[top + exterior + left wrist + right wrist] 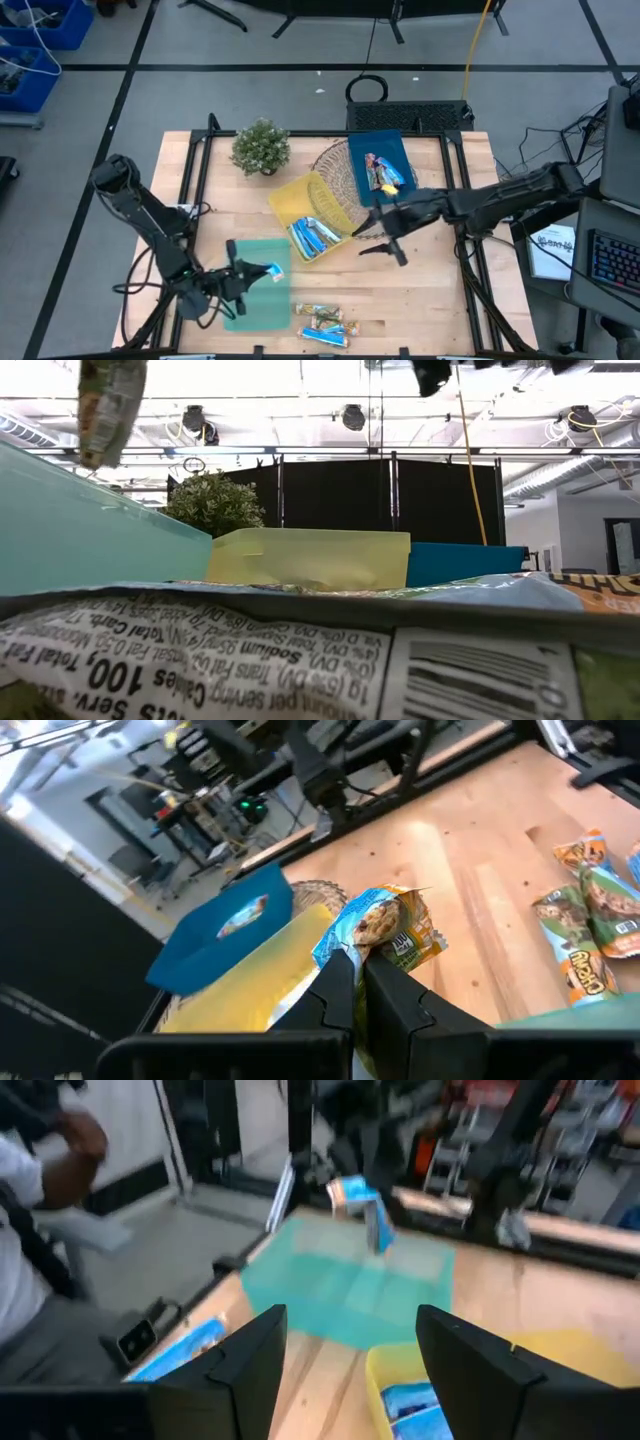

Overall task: Pick and place Granola Bars by type
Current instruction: Put the yellow granola bar into the green bin

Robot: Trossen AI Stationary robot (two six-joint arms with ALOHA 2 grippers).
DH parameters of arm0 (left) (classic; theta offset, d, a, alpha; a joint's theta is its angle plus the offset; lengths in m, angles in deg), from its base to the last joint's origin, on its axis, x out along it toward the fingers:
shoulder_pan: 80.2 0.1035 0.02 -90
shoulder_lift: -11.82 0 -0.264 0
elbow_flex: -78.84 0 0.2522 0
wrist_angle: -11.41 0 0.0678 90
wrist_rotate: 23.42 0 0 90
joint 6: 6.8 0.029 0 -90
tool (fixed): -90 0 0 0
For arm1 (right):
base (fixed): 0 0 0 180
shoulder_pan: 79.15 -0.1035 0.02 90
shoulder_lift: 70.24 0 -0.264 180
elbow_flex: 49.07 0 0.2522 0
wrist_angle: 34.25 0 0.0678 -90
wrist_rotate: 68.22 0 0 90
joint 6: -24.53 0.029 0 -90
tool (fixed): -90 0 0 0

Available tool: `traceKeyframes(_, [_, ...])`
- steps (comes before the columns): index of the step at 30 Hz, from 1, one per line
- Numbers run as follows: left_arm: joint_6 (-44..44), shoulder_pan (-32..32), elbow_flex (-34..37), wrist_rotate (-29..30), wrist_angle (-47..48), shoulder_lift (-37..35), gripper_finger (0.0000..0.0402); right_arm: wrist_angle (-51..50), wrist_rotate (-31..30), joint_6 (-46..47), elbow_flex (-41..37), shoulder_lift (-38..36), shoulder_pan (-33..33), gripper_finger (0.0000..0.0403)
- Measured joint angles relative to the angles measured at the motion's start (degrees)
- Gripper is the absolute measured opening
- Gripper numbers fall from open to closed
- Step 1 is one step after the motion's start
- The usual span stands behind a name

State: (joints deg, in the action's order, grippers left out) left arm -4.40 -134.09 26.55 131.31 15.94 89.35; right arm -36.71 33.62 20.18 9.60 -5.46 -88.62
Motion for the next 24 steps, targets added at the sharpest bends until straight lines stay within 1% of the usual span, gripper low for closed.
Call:
traceKeyframes(3, [-4.86, -2.04, 2.41, 3.89, -0.45, -0.46, 0.0012, 8.92, -0.55, 1.03, -6.41, -5.0, 0.55, 0.0213])
traceKeyframes(5, [-7.98, -2.61, 4.6, 5.44, -1.65, -1.18, 0.0012, 14.08, -3.05, 1.34, -10.48, -8.01, 0.53, 0.0213])
traceKeyframes(9, [-12.07, -2.63, 10.0, 5.58, -6.0, -3.78, 0.0012, 20.49, -7.45, 0.83, -16.51, -12.82, 0.52, 0.0212])
traceKeyframes(12, [-12.23, -2.64, 14.14, 4.18, -11.8, -6.06, 0.0011, 21.5, -8.07, 0.8, -18.59, -15.18, 0.52, 0.0212])
traceKeyframes(15, [-12.04, -2.22, 17.78, 1.83, -16.3, -8.16, 0.0011, 21.46, -9.52, 0.72, -19.55, -15.98, 0.5, 0.0212])
traceKeyframes(17, [-13.77, -1.37, 20.12, -1.43, -18.07, -9.32, 0.0011, 21.45, -10.32, 0.66, -19.88, -16.04, 0.5, 0.0212])
traceKeyframes(22, [-21.78, 1.22, 23.17, -10.2, -17.92, -10.04, 0.0011, 21.43, -10.32, 0.66, -20.12, -16.05, 0.5, 0.0212])
traceKeyframes(24, [-23.29, 2.17, 23.31, -13.81, -17.92, -10.05, 0.0011, 21.46, -10.32, 0.51, -20.12, -16.04, 0.5, 0.0212])
